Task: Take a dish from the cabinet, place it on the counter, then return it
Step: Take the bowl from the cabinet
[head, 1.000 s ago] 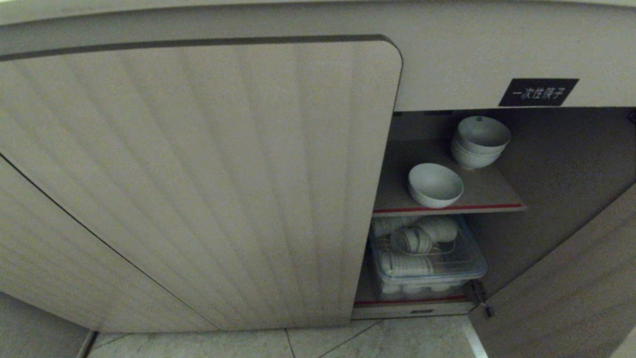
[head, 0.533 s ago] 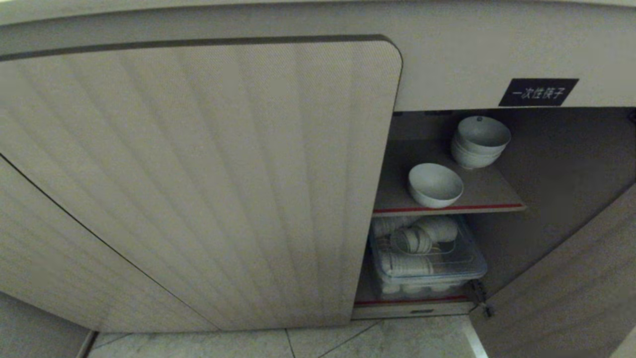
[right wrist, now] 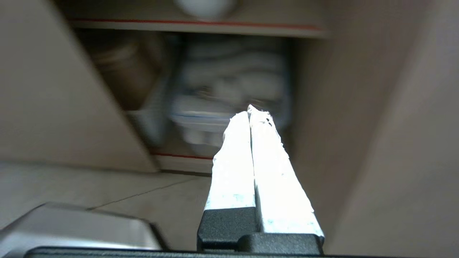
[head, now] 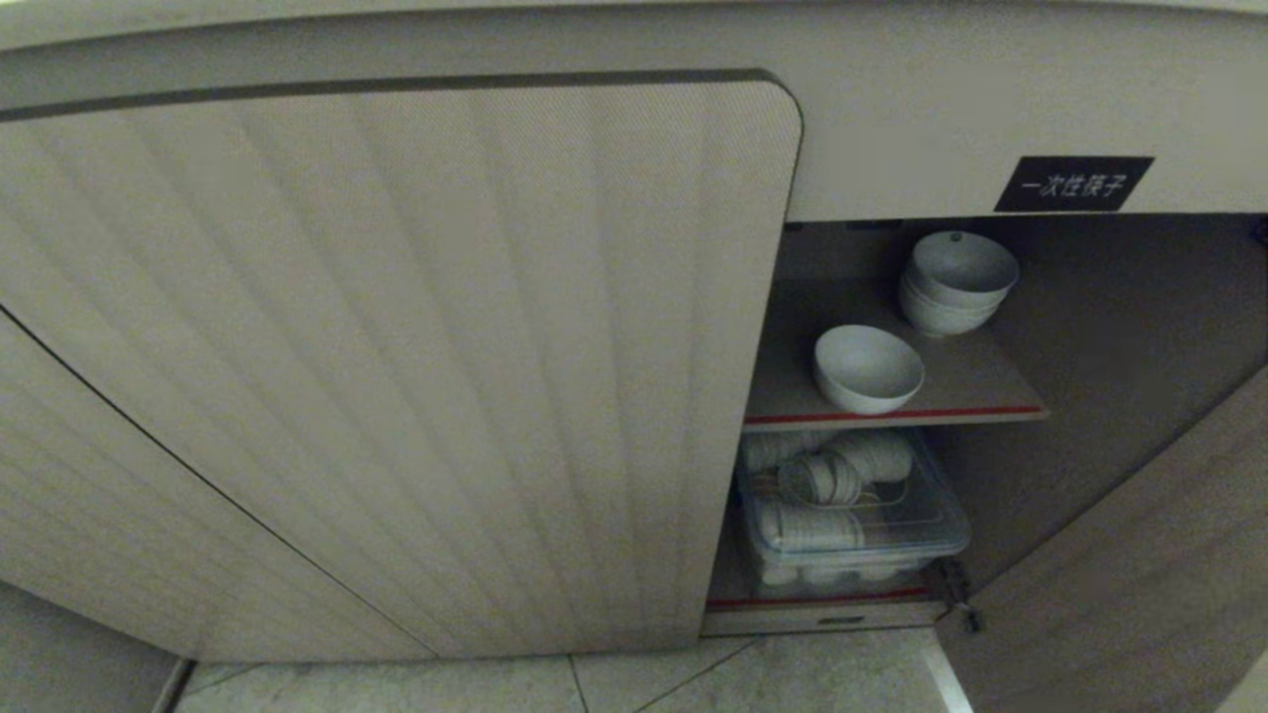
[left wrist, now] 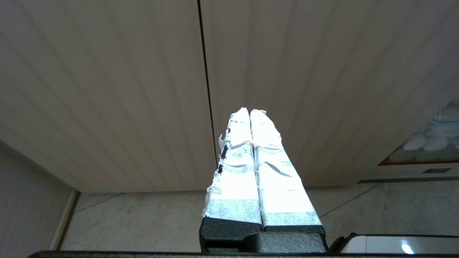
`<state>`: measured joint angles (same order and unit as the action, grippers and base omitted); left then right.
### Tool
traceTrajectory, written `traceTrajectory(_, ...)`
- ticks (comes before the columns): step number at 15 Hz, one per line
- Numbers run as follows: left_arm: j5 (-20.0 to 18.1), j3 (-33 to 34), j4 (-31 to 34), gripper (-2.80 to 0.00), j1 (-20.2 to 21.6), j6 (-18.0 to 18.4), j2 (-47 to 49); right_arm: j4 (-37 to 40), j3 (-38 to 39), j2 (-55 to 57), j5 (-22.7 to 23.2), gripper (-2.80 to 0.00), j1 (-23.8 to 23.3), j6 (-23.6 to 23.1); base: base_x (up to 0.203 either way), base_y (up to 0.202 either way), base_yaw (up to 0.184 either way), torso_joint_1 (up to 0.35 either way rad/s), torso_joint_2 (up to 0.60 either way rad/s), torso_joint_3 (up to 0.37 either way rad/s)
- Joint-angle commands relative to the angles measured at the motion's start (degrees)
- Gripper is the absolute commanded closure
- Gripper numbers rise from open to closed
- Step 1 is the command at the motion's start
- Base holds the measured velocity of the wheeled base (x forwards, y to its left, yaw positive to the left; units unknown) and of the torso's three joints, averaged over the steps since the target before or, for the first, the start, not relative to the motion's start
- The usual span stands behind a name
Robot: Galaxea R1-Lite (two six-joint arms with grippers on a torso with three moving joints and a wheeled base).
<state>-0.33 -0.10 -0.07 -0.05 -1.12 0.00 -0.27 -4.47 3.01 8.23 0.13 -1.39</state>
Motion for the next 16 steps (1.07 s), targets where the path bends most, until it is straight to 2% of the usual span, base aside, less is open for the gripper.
traceTrajectory(1, 0.0, 0.0, -0.1, 0.0, 0.0, 0.0, 0.0, -0.1, -2.4, 4.9, 4.5, 0.0, 0.1, -0.5, 0.0, 0.0, 0.0, 0.0, 0.0, 0.0)
traceTrajectory(3, 0.0, 0.0, 0.0, 0.0, 0.0, 0.0, 0.0, 0.0, -5.1, 9.0, 9.3, 0.0, 0.9, -0.7, 0.0, 0.0, 0.0, 0.0, 0.0, 0.0)
traceTrajectory(5, 0.0, 0.0, 0.0, 0.0, 0.0, 0.0, 0.0, 0.0, -6.1, 12.5, 11.6, 0.0, 2.8, -0.8, 0.0, 0.0, 0.0, 0.0, 0.0, 0.0)
traceTrajectory(9, 0.0, 0.0, 0.0, 0.0, 0.0, 0.0, 0.0, -0.2, -7.2, 19.3, 11.6, 0.0, 10.6, -1.0, 0.0, 0.0, 0.0, 0.0, 0.0, 0.0)
traceTrajectory(16, 0.0, 0.0, 0.0, 0.0, 0.0, 0.0, 0.0, -1.1, -6.3, 33.5, 11.4, 0.0, 12.1, -1.0, 0.0, 0.0, 0.0, 0.0, 0.0, 0.0)
